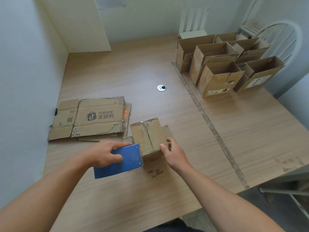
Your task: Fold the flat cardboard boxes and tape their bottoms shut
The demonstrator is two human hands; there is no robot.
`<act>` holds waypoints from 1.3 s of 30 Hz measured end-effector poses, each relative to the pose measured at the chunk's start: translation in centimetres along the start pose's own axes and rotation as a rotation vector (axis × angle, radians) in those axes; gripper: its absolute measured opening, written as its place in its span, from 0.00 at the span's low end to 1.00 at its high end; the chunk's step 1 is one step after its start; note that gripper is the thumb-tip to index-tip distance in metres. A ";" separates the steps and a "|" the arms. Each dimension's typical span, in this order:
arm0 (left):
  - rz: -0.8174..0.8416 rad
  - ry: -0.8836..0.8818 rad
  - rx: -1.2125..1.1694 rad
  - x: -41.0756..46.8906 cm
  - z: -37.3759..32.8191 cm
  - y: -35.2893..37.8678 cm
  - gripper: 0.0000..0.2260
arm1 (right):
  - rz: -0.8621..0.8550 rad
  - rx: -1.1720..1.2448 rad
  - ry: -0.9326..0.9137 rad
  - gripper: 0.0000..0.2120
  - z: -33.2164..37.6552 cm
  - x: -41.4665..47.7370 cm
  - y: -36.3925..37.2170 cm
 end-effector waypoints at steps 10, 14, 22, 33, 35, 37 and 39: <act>-0.053 -0.004 -0.096 -0.4 1.7 0.8 0.31 | 0.023 -0.042 -0.007 0.17 0.8 0.3 0.9; -0.047 0.014 -0.114 -0.9 2.6 0.9 0.30 | 0.030 -0.103 -0.041 0.21 0.0 0.7 0.9; -0.056 -0.017 -0.191 -3.3 5.1 1.0 0.25 | 0.016 -0.128 -0.093 0.39 -0.3 0.3 0.8; -0.141 -0.076 0.088 -0.8 4.0 1.3 0.30 | 0.074 -0.091 -0.065 0.32 0.1 0.5 0.6; -0.182 -0.073 0.139 0.0 3.2 1.5 0.29 | 0.071 -0.090 -0.056 0.25 0.3 0.5 0.7; -0.201 -0.092 0.186 0.4 2.9 1.5 0.29 | 0.065 -0.097 -0.045 0.21 0.6 0.5 0.9; -0.211 -0.113 0.228 0.5 2.7 1.4 0.29 | 0.074 -0.118 -0.040 0.22 0.8 0.5 1.0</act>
Point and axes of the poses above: each hand's wrist, its own x-axis towards the middle knuckle, its own y-axis out of the palm, z = x × y, the point moved 3 cm from there along x, towards the middle knuckle, and after that the axes turned 15 degrees about -z, right-handed, at the moved point
